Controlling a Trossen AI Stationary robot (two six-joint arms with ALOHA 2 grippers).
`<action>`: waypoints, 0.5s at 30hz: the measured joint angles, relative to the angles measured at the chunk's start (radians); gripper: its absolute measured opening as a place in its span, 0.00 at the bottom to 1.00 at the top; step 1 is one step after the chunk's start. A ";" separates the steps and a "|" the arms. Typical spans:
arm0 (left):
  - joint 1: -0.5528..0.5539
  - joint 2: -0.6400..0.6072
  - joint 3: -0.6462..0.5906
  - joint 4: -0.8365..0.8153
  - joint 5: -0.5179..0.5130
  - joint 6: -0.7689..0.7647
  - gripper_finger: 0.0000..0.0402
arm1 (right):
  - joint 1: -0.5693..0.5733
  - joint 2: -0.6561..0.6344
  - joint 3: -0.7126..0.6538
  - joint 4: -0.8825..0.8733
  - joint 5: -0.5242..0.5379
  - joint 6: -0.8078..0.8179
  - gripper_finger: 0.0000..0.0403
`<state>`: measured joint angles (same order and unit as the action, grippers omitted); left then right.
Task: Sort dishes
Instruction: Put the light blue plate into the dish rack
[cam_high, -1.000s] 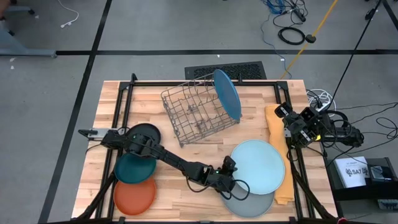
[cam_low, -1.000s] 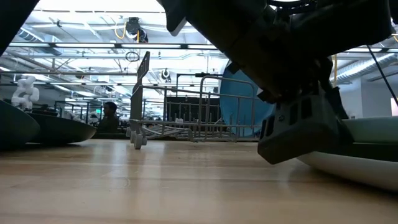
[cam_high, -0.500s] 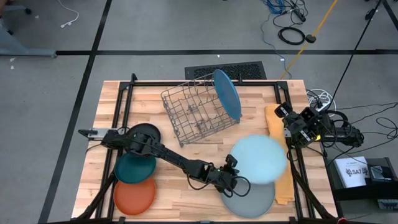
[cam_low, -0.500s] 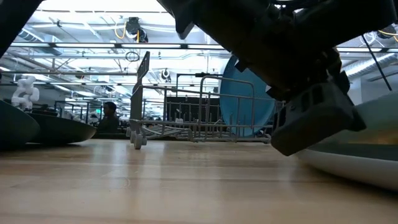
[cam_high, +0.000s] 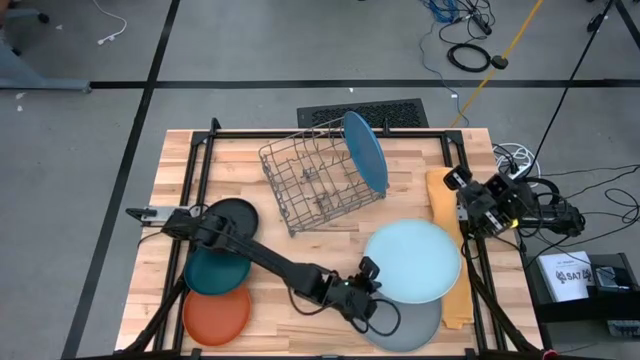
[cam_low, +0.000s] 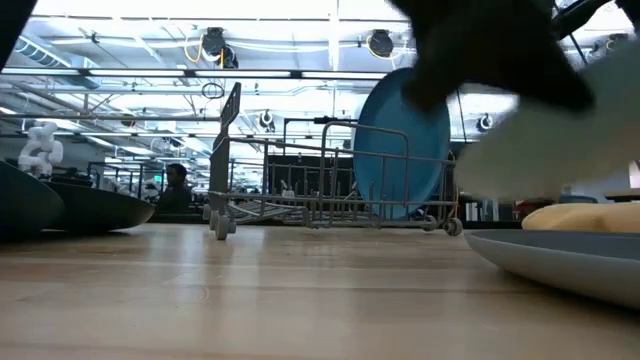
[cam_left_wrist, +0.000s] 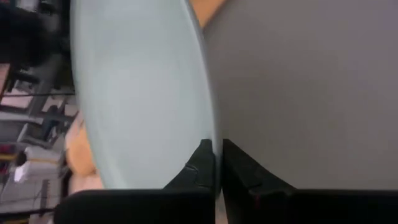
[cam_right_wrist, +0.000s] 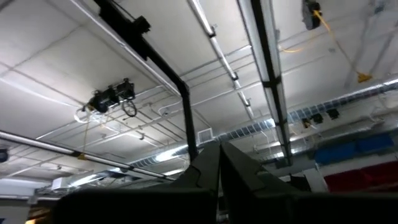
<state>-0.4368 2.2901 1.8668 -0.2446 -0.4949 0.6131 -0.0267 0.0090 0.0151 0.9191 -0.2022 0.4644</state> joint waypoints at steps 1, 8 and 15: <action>-0.008 -0.015 0.016 -0.040 -0.015 -0.021 0.01 | 0.000 0.000 0.000 0.020 -0.019 -0.001 0.02; -0.070 -0.153 0.087 -0.179 -0.135 -0.173 0.00 | 0.000 0.000 0.001 0.139 -0.141 0.015 0.02; -0.125 -0.336 0.087 -0.391 -0.238 -0.383 0.00 | 0.000 0.000 0.000 0.145 -0.164 0.021 0.02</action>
<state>-0.5622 1.9545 1.9541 -0.6351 -0.7334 0.2301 -0.0265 0.0086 0.0154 1.0645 -0.3664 0.4858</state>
